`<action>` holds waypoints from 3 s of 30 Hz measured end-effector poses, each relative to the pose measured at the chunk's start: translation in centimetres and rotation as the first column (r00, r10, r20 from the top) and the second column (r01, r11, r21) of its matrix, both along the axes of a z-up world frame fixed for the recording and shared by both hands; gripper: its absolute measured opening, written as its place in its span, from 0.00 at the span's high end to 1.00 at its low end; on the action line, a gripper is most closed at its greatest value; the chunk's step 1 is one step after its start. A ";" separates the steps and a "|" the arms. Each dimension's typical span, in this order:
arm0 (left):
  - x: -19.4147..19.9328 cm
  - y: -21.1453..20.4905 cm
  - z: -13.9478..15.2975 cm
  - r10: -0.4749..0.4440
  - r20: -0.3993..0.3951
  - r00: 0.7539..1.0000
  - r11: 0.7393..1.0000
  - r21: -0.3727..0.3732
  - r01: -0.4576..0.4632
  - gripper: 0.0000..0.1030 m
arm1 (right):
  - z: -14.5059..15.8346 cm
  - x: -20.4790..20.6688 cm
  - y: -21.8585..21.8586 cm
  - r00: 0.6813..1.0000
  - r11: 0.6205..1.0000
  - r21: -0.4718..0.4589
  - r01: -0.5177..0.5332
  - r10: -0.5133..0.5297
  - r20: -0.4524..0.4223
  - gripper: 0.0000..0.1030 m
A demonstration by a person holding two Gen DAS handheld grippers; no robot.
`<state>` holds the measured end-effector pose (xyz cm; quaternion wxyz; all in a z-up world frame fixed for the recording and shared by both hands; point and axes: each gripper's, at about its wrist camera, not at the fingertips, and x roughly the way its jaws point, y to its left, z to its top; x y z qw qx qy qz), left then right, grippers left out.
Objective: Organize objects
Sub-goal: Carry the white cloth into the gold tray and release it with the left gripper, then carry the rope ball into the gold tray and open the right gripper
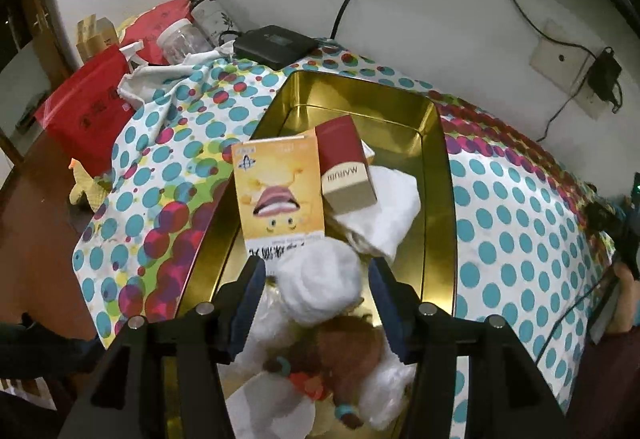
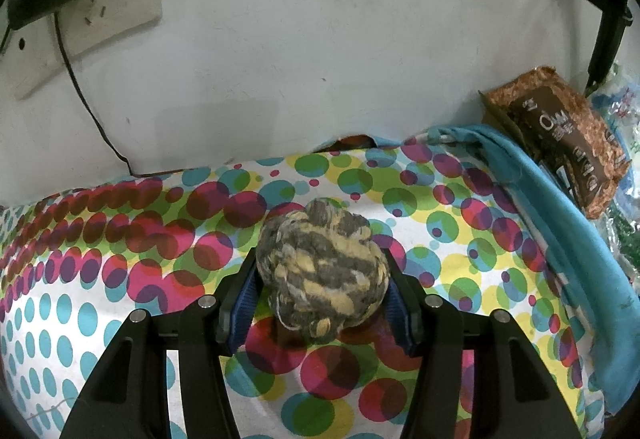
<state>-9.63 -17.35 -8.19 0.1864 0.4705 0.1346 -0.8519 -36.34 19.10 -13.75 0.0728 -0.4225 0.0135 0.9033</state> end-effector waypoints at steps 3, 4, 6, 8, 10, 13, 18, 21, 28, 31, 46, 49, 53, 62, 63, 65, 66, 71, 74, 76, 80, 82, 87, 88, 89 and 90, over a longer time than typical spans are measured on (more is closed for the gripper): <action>0.9 0.0 0.1 -0.007 -0.002 1.000 1.000 -0.009 0.007 0.46 | 0.5 0.3 -1.1 1.000 0.999 0.034 -0.012 0.013 -0.023 0.49; 1.2 0.1 0.1 -0.018 0.000 1.000 1.000 -0.016 0.018 0.46 | 0.8 0.4 -2.2 0.999 0.999 0.039 -0.017 0.018 -0.031 0.49; 1.9 0.2 0.2 -0.025 0.002 1.000 0.999 -0.030 0.025 0.47 | 1.4 0.6 -2.7 0.998 0.998 0.036 -0.044 0.045 -0.044 0.49; 2.6 0.5 0.3 -0.048 0.005 0.999 0.999 -0.023 0.048 0.46 | 2.1 2.7 -2.5 0.994 0.992 0.098 -0.075 0.083 -0.075 0.49; 3.4 0.8 0.5 -0.080 -0.005 0.997 0.996 -0.037 0.080 0.46 | 2.6 4.1 -3.4 0.987 0.988 0.109 -0.111 0.123 -0.108 0.49; 4.7 1.4 0.8 -0.118 -0.023 0.993 0.986 -0.118 0.114 0.46 | 3.9 5.7 -4.9 0.971 0.980 0.133 -0.147 0.169 -0.171 0.49; 5.2 1.6 0.2 -0.133 -0.033 0.991 0.984 -0.126 0.128 0.45 | 6.0 7.0 -5.9 0.959 0.973 0.087 -0.215 0.228 -0.170 0.49; 5.4 1.7 0.1 -0.137 -0.047 0.989 0.986 -0.105 0.132 0.45 | 6.1 8.7 -7.7 0.942 0.955 0.058 -0.290 0.296 -0.160 0.49; 7.1 1.6 1.6 -0.141 -0.097 0.985 0.986 -0.102 0.131 0.45 | 7.6 13.7 -13.1 0.860 0.873 0.021 -0.487 0.483 -0.163 0.49; 8.1 1.5 2.6 -0.141 -0.116 0.983 0.984 -0.127 0.126 0.45 | 9.0 15.9 -16.0 0.816 0.828 -0.003 -0.561 0.553 -0.171 0.49; 13.9 -3.0 4.5 -0.091 -0.164 0.982 0.987 -0.144 0.067 0.45 | 9.1 22.7 -28.1 0.657 0.654 -0.065 -0.754 0.750 -0.073 0.50; 14.1 -3.7 4.1 -0.081 -0.160 0.984 0.991 -0.121 0.062 0.45 | 8.4 23.0 -29.1 0.656 0.653 -0.061 -0.755 0.754 -0.042 0.50; 14.0 -4.0 3.7 -0.082 -0.157 0.984 0.992 -0.111 0.065 0.45 | 7.5 23.0 -29.9 0.662 0.660 -0.067 -0.748 0.750 -0.006 0.50; 13.9 -4.6 3.8 -0.075 -0.150 0.986 0.990 -0.128 0.056 0.45 | 5.8 22.5 -31.4 0.667 0.669 -0.068 -0.740 0.743 0.049 0.50; 13.9 -4.6 3.8 -0.072 -0.146 0.987 0.990 -0.132 0.053 0.44 | 5.6 22.5 -31.6 0.668 0.671 -0.068 -0.739 0.742 0.055 0.50; 14.0 -4.9 3.9 -0.068 -0.146 0.987 0.990 -0.134 0.048 0.45 | 5.2 22.6 -31.9 0.665 0.669 -0.066 -0.741 0.744 0.067 0.50; 14.1 -5.0 3.9 -0.066 -0.147 0.987 0.990 -0.132 0.047 0.45 | 5.0 22.6 -32.0 0.666 0.669 -0.058 -0.741 0.743 0.071 0.50; 14.3 -5.5 3.9 -0.056 -0.141 0.988 0.991 -0.130 0.038 0.45 | 4.6 22.8 -32.5 0.672 0.677 -0.040 -0.735 0.735 0.090 0.50; 14.6 -5.7 3.9 -0.051 -0.141 0.989 0.991 -0.128 0.033 0.45 | 4.4 23.0 -32.8 0.675 0.679 -0.018 -0.734 0.732 0.098 0.50; 14.8 -5.8 3.9 -0.045 -0.141 0.989 0.991 -0.130 0.027 0.45 | 4.4 23.1 -32.9 0.675 0.678 -0.003 -0.735 0.731 0.099 0.49; 15.1 -6.2 4.0 -0.029 -0.145 0.989 0.994 -0.111 0.013 0.45 | 4.5 23.4 -33.0 0.675 0.678 0.007 -0.735 0.731 0.103 0.48; 15.2 -6.2 4.1 -0.025 -0.148 0.989 0.994 -0.111 0.009 0.45 | 4.9 23.8 -32.9 0.673 0.675 0.016 -0.738 0.733 0.095 0.48; 15.3 -6.1 4.6 -0.017 -0.154 0.988 0.994 -0.112 0.000 0.45 | 6.1 24.5 -33.0 0.668 0.667 0.040 -0.744 0.741 0.067 0.45; 15.3 -6.2 4.5 -0.018 -0.156 0.988 0.993 -0.115 0.000 0.45 | 6.3 24.6 -33.0 0.667 0.666 0.041 -0.745 0.742 0.063 0.43; 15.4 -6.1 4.7 -0.016 -0.156 0.988 0.993 -0.117 -0.003 0.45 | 6.6 24.8 -33.0 0.665 0.664 0.041 -0.747 0.745 0.056 0.41; 15.4 -6.1 4.8 -0.018 -0.157 0.988 0.993 -0.118 -0.001 0.45 | 6.8 25.0 -32.9 0.665 0.663 0.042 -0.747 0.746 0.051 0.39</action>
